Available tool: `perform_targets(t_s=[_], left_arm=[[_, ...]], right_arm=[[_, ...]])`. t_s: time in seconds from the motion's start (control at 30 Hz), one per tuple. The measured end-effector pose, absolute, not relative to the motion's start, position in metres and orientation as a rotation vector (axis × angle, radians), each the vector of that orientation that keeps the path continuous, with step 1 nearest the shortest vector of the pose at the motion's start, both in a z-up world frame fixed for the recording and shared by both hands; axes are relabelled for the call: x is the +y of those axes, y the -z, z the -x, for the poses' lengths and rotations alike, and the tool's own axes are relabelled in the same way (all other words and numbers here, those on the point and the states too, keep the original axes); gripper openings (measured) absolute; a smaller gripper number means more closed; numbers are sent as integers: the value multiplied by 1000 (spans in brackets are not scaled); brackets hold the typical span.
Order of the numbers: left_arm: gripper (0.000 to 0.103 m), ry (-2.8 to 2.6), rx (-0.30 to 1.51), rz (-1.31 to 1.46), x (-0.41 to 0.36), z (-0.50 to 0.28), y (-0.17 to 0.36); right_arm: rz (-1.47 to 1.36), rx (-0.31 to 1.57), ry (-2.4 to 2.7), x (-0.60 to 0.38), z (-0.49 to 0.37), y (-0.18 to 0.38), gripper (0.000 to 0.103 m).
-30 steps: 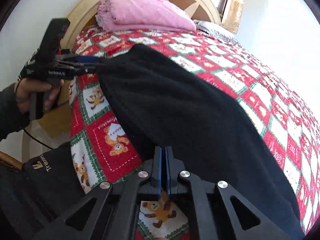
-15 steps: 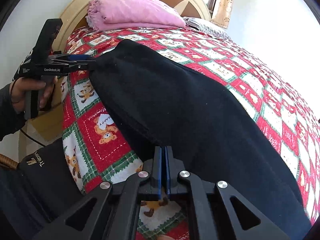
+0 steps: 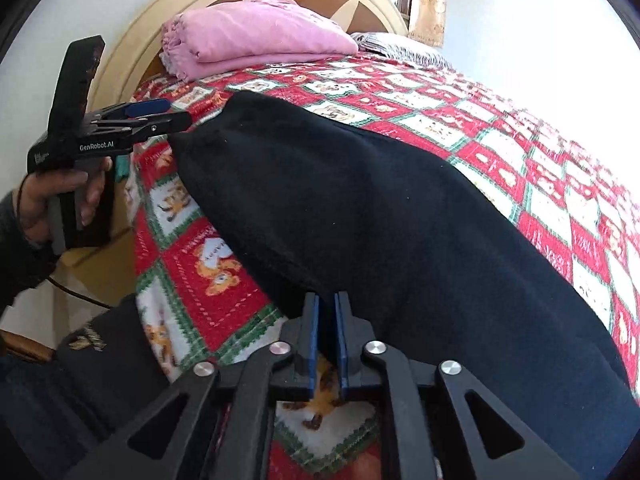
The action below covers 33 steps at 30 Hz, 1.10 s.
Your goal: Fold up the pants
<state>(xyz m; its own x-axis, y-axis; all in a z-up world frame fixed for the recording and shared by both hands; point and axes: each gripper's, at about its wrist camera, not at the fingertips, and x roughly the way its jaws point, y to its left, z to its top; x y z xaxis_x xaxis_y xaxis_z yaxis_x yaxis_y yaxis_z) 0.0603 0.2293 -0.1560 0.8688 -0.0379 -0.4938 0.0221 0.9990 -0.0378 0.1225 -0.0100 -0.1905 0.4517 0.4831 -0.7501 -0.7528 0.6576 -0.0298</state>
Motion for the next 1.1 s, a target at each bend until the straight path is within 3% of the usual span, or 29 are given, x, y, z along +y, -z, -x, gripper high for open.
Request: perform_targets(t_s=[0.13, 0.17, 0.43, 0.83, 0.9, 0.93, 1.1], left_arm=[[101, 79, 541, -16, 204, -72, 155], [101, 93, 549, -21, 198, -74, 157], [101, 214, 595, -137, 137, -82, 166], [103, 226, 633, -88, 131, -89, 198], [103, 238, 610, -81, 132, -86, 200], [103, 247, 600, -78, 134, -86, 201], [103, 281, 557, -89, 137, -81, 205]], right_arm=[[321, 743, -760, -48, -130, 160, 37], [304, 739, -742, -59, -136, 155, 39], [155, 769, -477, -183, -207, 129, 39], [210, 905, -521, -213, -231, 175, 38], [183, 919, -530, -214, -233, 179, 24], [184, 920, -527, -214, -234, 180, 4], [224, 867, -482, -212, -231, 175, 1]])
